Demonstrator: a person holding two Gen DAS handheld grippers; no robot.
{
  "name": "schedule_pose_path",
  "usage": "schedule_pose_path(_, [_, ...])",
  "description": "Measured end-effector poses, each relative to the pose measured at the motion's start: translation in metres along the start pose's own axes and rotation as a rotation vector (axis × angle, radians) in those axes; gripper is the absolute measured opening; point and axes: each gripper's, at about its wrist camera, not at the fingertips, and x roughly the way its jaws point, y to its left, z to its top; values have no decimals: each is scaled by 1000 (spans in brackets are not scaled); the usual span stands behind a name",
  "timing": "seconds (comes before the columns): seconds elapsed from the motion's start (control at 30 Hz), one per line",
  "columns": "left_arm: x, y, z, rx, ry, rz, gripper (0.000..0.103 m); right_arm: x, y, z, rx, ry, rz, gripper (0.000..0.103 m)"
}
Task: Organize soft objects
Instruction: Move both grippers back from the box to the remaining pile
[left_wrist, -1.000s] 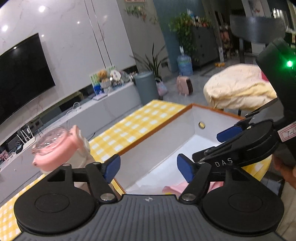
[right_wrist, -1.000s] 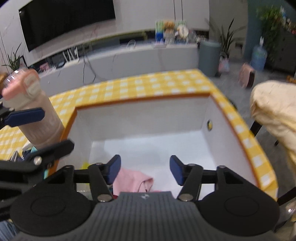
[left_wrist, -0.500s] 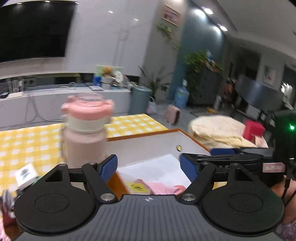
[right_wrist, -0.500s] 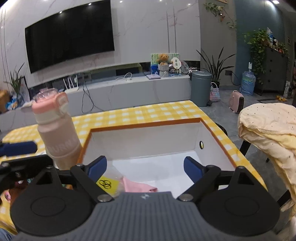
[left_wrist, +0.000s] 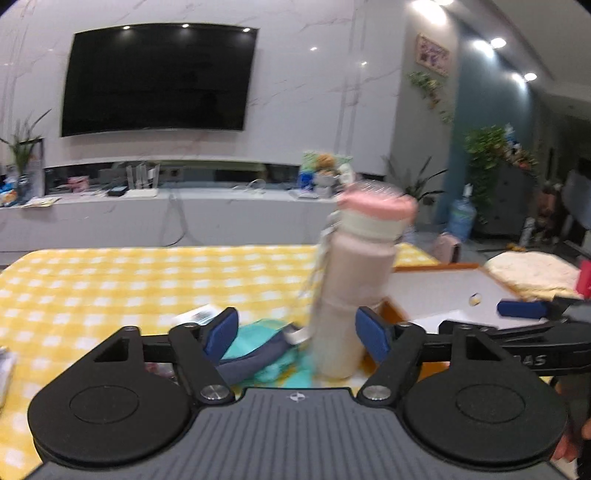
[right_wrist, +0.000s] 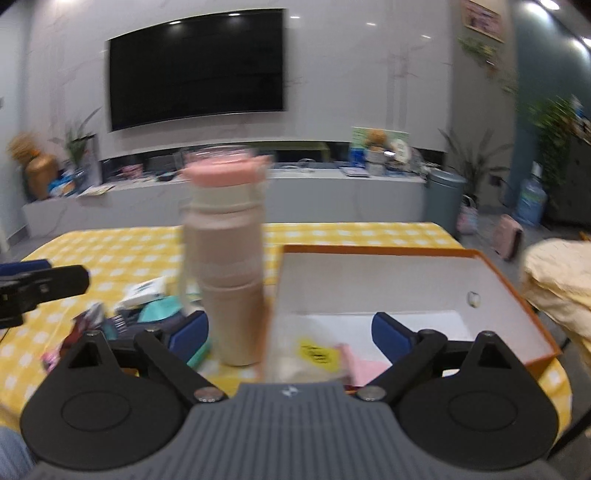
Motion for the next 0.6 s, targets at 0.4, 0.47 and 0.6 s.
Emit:
schedule_pose_path(0.4, [-5, 61, -27, -83, 121, 75, 45, 25, 84, -7, -181, 85, 149, 94])
schedule_pose_path(0.47, [-1, 68, -31, -77, 140, 84, 40, 31, 94, -11, -206, 109, 150, 94])
schedule_pose_path(0.6, [3, 80, -44, -66, 183, 93, 40, 45, 111, -16, -251, 152, 154, 92])
